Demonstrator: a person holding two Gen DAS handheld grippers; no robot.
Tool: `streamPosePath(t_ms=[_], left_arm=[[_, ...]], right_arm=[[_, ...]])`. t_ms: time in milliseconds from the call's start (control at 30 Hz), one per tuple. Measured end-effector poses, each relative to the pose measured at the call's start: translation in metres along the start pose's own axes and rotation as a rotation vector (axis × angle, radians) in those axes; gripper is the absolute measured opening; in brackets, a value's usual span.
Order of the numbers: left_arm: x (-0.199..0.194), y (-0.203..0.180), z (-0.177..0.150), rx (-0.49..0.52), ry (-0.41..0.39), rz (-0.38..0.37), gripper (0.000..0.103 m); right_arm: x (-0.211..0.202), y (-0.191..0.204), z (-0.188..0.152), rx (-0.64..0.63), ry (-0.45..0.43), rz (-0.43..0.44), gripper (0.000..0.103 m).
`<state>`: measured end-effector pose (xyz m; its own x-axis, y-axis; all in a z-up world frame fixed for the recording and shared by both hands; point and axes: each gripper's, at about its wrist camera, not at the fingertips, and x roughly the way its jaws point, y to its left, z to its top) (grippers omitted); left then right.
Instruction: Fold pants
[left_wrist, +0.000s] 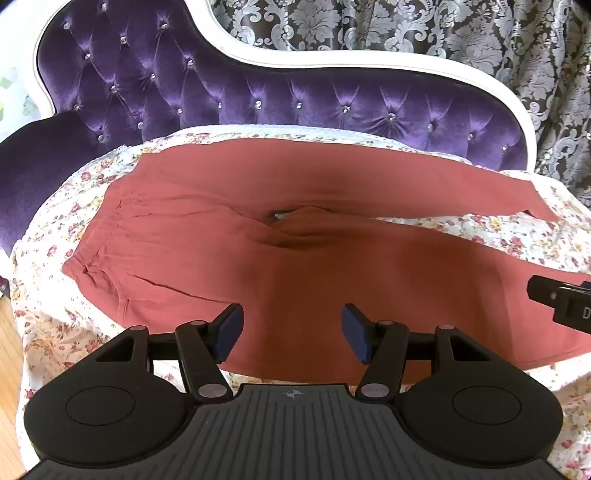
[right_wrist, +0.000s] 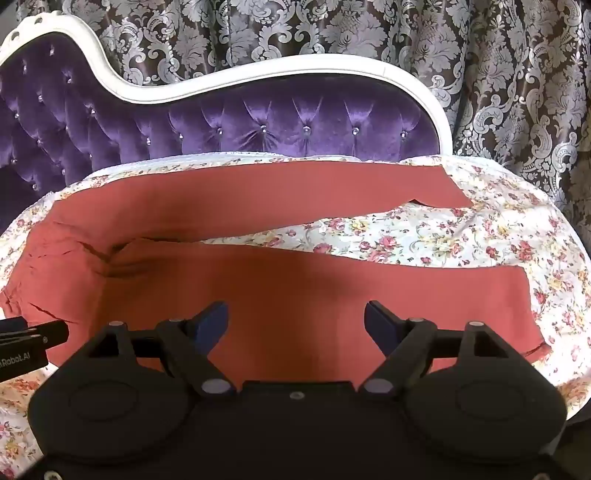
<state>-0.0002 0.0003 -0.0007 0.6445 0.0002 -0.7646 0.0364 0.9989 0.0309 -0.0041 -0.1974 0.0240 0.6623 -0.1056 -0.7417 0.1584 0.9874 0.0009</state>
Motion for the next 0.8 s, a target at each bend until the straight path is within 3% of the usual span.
streamPosePath(t_ms=[167, 400, 533, 800], left_arm=[[0.007, 0.004, -0.005, -0.013, 0.028, 0.004, 0.057], [0.016, 0.009, -0.009, -0.019, 0.072, 0.000, 0.057], [0.016, 0.009, -0.011, -0.007, 0.091, 0.009, 0.057], [0.007, 0.005, -0.014, 0.010, 0.071, 0.012, 0.057]], right_arm=[[-0.001, -0.004, -0.007, 0.036, 0.001, 0.025, 0.081], [-0.009, 0.004, -0.017, 0.067, 0.027, -0.024, 0.081], [0.002, -0.020, -0.015, 0.093, 0.059, -0.008, 0.081], [-0.007, -0.026, -0.023, 0.112, 0.068, -0.033, 0.081]])
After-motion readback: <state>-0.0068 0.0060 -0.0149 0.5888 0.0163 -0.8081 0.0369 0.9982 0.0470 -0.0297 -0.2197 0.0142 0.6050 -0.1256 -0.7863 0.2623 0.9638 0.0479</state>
